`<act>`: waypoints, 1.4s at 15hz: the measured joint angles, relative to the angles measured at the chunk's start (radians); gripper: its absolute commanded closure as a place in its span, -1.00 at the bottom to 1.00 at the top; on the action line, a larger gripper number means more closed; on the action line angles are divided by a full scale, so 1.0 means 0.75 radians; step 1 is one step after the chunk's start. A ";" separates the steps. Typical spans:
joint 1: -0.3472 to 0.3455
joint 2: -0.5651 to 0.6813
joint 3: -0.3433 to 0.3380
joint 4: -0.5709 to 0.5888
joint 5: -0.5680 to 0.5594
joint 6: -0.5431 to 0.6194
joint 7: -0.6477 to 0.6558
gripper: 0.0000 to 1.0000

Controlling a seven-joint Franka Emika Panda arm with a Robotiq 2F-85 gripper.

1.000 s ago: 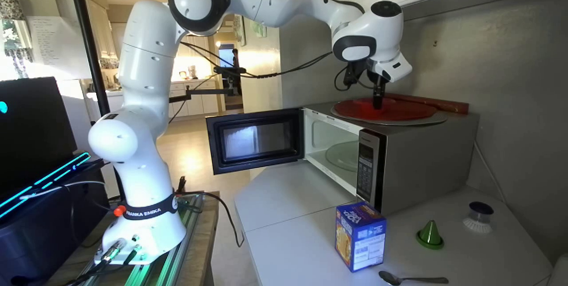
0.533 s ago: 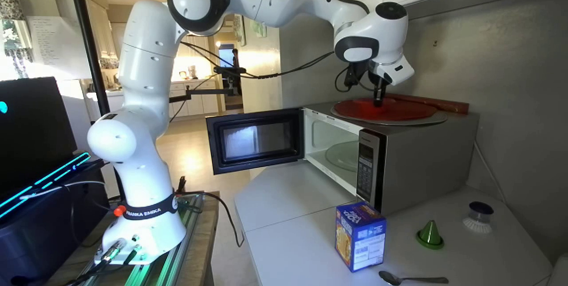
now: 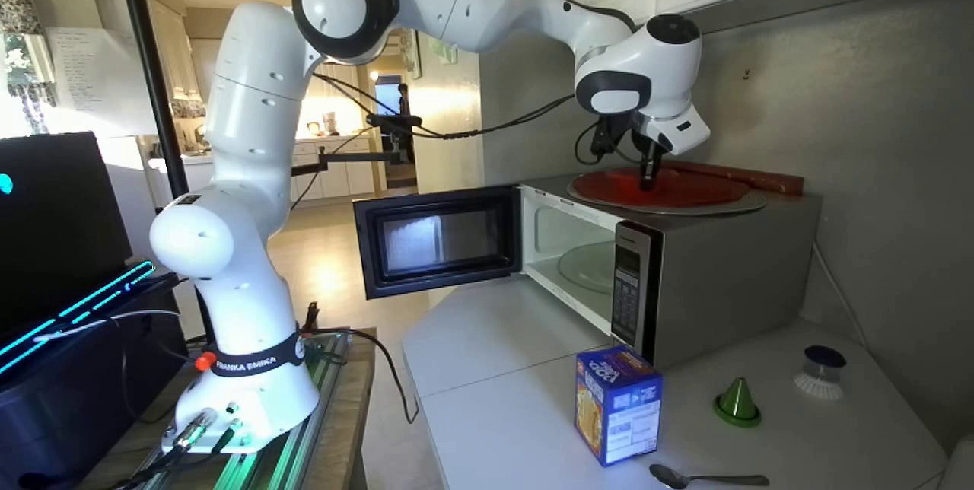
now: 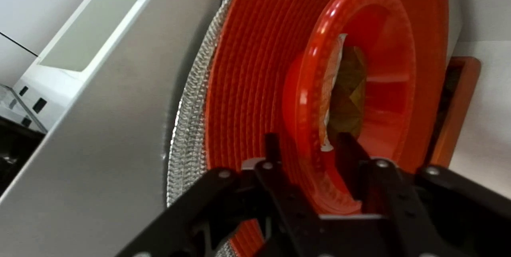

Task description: Put the red bowl in the microwave.

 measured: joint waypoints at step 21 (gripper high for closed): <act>-0.187 -0.318 -0.176 -0.417 0.029 -0.285 -0.772 0.98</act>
